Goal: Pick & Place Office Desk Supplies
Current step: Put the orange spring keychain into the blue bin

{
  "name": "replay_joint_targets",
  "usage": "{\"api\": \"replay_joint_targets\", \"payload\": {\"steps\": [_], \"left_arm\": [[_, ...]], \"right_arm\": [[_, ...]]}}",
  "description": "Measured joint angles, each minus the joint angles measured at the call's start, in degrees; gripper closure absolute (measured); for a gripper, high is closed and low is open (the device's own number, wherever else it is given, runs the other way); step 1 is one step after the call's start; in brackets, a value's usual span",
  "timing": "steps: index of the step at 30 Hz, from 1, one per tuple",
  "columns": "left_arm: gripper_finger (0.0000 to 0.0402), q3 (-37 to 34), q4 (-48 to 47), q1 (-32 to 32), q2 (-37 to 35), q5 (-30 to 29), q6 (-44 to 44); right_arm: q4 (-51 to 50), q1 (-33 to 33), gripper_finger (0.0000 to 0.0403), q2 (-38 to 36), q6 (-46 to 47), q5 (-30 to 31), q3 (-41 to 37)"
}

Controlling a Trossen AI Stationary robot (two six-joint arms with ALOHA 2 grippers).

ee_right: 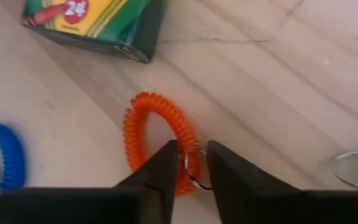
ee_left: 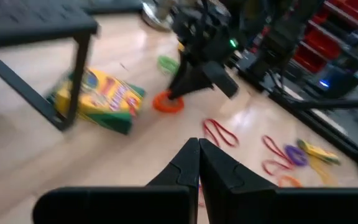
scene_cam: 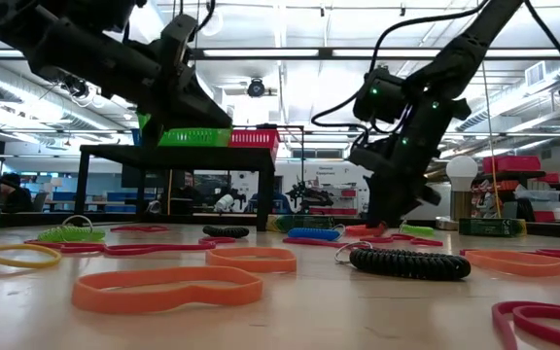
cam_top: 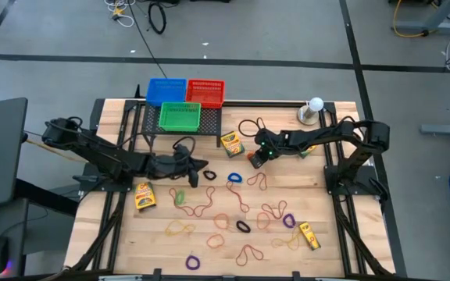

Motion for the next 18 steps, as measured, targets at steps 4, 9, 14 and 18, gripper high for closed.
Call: {"api": "replay_joint_targets", "payload": {"steps": [4, 9, 14, 18], "left_arm": [[0.0391, 0.0, -0.1, 1.4, 0.5, 3.1, -3.1], [0.0364, 0.0, 0.9, 3.2, 0.5, 4.7, -6.8], [0.0322, 0.0, 2.0, 4.3, 0.6, 7.7, -9.1], [0.0291, 0.0, 2.6, 4.3, 0.6, 8.8, -10.2]], "right_arm": [[2.0, 0.2, 0.0368, -0.6, 0.2, -1.0, -0.1], [4.2, 2.6, 0.0381, -3.5, 0.2, 0.9, -0.1], [10.2, 8.9, 0.0366, -7.1, -0.4, 7.1, -0.1], [17.5, 15.1, 0.0373, -7.3, -2.3, 13.7, -0.1]]}}
